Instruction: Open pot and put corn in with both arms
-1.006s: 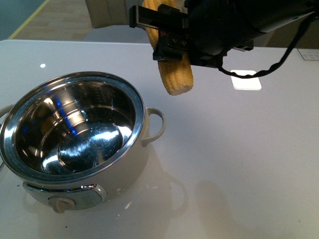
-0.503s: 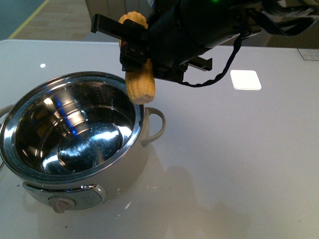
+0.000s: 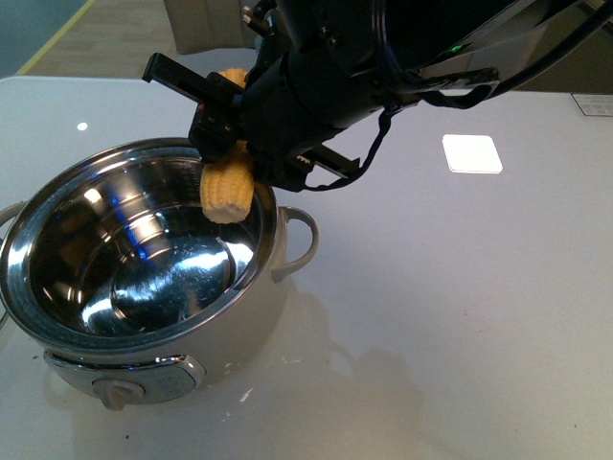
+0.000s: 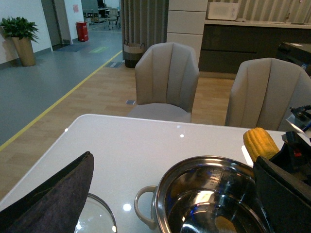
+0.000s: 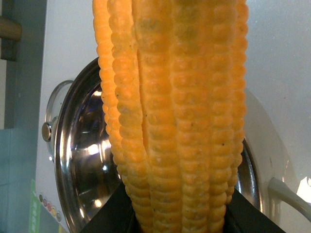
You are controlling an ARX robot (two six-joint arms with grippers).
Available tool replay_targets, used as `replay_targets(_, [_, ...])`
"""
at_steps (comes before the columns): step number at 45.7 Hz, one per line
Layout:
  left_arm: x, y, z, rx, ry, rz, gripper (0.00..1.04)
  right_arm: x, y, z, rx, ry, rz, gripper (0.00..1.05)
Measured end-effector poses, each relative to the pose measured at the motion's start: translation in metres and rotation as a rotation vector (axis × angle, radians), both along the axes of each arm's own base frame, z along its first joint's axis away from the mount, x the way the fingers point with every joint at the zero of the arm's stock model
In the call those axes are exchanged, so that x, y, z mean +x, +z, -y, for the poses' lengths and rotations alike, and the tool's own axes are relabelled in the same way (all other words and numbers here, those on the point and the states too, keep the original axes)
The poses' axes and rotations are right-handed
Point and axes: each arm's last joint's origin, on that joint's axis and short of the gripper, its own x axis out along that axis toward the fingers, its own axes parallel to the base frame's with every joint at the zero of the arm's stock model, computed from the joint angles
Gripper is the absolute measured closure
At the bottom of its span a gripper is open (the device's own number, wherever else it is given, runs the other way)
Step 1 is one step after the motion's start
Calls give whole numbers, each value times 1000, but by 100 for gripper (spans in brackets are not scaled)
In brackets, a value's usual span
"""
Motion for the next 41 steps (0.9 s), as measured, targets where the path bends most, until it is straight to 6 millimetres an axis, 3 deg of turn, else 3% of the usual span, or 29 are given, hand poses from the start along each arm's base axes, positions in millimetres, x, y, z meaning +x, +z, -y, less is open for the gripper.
replay_targets(22, [0, 0, 0, 0, 0, 0, 7, -7, -22, -23, 45, -28, -130, 77])
replay_targets(37, [0, 0, 0, 0, 0, 0, 7, -11, -22, -28, 40, -15, -133, 28])
replay_targets(41, [0, 0, 0, 0, 0, 0, 7, -11, -22, -28, 43, -14, -129, 24])
